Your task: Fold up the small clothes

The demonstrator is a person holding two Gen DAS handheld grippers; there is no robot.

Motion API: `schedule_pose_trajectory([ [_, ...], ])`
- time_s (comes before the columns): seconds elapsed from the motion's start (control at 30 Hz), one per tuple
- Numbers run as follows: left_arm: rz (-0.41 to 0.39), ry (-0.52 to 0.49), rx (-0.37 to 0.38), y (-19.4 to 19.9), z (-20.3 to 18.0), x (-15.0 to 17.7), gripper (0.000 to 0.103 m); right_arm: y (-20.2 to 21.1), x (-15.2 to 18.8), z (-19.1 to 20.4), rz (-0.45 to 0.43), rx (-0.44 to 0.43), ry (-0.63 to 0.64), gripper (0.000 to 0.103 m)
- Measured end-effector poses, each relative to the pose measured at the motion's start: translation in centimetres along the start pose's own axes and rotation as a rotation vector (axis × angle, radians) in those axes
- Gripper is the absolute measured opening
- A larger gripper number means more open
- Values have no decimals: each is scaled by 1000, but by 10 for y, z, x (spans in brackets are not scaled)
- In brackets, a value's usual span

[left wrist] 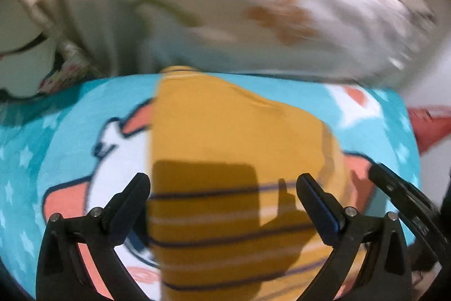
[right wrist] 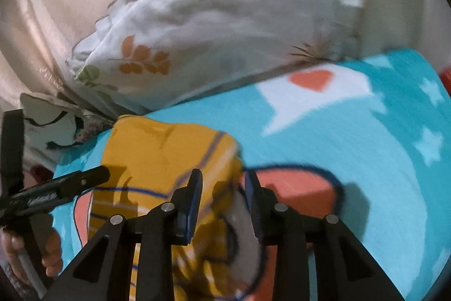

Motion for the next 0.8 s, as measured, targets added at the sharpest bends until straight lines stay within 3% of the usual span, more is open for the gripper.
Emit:
schedule_pose_trajectory([
  [0.07,-15,-81,-21,-1,-22,15,103,9,10,-13,-8,7,-35,34],
  [0.17,51,-176,-80,-32,-44,43,103,19,16,-26,-12,-13,-67,34],
  [0.27,2,-148,-78,-30,-41,49,103,25,23,-30,-9,-108,-115,34],
  [0.43,13,-89,-23,-9,-41,67,103,7,23,-15,45,-336,-171,34],
  [0.57,1,-141,-56,-10,-46,86,103,-29,23,-4,118,-342,-159,35],
  [0.6,-4,-159,-76,-12,-50,92,103,-39,23,-2,142,-368,-172,31],
  [0.67,-16,-193,-114,-18,-57,98,103,-48,17,2,161,-419,-178,11],
  [0.8,-26,-197,-143,-23,-60,101,103,-54,-1,3,144,-379,-138,7],
])
Point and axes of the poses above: each gripper's, at about its wrist camera, not at the fingertips, and y roughly against the way its jaws point, z to its left, x to its underside, the point moved 5 cm from there along -y, roughly the way its jaws point, and after that the axes turned 4 degrees about y, right-handed, at the moved point
